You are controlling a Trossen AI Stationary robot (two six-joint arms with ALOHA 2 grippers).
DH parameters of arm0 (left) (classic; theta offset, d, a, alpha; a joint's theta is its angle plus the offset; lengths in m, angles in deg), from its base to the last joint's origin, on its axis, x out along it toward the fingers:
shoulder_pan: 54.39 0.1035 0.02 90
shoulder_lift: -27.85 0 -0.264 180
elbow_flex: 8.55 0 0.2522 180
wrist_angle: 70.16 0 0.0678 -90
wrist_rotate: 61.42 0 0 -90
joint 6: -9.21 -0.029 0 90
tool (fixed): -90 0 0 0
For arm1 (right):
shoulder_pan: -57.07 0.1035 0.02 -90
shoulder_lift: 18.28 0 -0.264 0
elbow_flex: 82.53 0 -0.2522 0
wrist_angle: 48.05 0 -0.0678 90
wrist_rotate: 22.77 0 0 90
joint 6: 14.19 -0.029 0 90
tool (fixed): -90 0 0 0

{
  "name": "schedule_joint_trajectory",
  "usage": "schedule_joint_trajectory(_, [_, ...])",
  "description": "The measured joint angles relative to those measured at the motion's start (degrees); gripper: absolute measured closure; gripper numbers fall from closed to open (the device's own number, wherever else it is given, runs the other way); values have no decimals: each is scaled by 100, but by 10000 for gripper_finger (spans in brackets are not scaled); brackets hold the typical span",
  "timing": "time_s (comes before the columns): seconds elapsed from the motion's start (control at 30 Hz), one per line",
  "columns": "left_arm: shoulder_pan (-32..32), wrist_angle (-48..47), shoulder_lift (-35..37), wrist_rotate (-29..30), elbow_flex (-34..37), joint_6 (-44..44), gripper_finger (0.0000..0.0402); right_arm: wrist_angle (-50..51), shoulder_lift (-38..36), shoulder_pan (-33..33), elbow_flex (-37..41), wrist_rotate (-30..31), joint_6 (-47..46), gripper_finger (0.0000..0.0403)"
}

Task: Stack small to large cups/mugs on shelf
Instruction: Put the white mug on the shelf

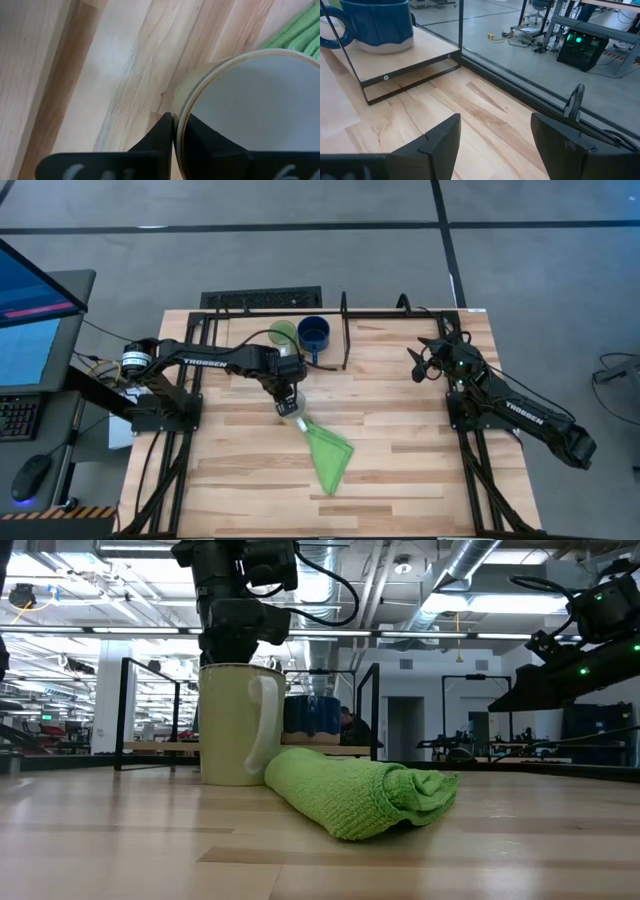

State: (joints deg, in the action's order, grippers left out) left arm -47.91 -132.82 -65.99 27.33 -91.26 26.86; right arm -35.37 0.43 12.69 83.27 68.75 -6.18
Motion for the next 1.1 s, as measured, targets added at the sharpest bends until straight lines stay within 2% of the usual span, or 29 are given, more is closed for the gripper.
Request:
schedule_joint_trajectory(0.17, [15,-4,0,-119,0,-345,385,0,0,0,0,0,0,138])
schedule_joint_trajectory(0.47, [15,23,0,-123,0,-386,386,7,0,0,0,0,2,138])
schedule_joint_trajectory(0.87, [23,23,6,-82,0,-1129,391,9,0,0,0,0,2,138])
schedule_joint_trajectory(1.1, [155,-902,149,61,-280,-1274,391,18,-1,-1,1,-3,0,138])
